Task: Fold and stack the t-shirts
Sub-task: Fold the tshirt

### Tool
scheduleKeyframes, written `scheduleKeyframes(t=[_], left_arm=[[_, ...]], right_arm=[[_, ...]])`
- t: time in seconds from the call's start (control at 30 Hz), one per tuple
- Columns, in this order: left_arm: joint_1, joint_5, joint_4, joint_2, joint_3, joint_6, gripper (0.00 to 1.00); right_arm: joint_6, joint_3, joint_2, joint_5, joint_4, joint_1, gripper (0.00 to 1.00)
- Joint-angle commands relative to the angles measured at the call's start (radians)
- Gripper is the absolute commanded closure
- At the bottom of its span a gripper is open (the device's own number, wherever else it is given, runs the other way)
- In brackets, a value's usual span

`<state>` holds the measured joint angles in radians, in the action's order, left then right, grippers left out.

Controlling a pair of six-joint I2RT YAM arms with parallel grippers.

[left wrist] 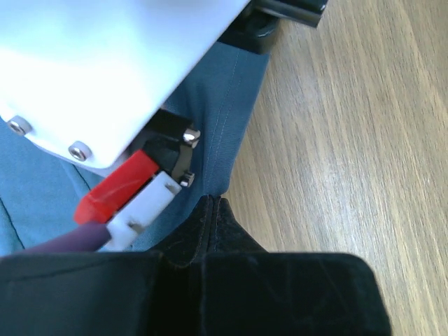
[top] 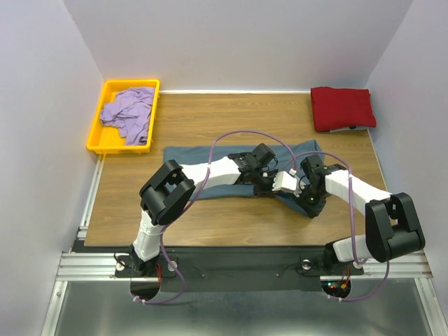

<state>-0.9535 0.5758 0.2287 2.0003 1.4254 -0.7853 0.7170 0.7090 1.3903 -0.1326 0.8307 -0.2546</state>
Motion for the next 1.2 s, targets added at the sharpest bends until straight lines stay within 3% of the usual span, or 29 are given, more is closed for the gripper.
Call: scheduleKeyframes(t=[0.0, 0.1, 0.3, 0.57, 1.17], left_arm=[[0.001, 0.032, -0.009, -0.041, 0.003, 0.020, 1.00], [-0.001, 0.035, -0.012, -0.049, -0.006, 0.023, 1.00], [0.001, 0.055, -0.003, -0.084, -0.022, 0.021, 1.00], [0.079, 0.096, 0.011, -0.163, 0.007, 0.086, 1.00], [0.248, 0.026, -0.103, 0.038, 0.245, 0.195, 1.00]], right_arm=[[-0.033, -0.072, 0.073, 0.040, -0.125, -0.018, 0.84], [-0.045, -0.071, 0.081, 0.057, -0.133, -0.028, 0.99], [-0.091, -0.005, 0.018, 0.045, -0.094, -0.023, 0.99], [-0.070, 0.269, -0.034, 0.040, 0.016, 0.015, 0.99], [0.027, 0.747, 0.355, 0.082, -0.019, 0.118, 0.99]])
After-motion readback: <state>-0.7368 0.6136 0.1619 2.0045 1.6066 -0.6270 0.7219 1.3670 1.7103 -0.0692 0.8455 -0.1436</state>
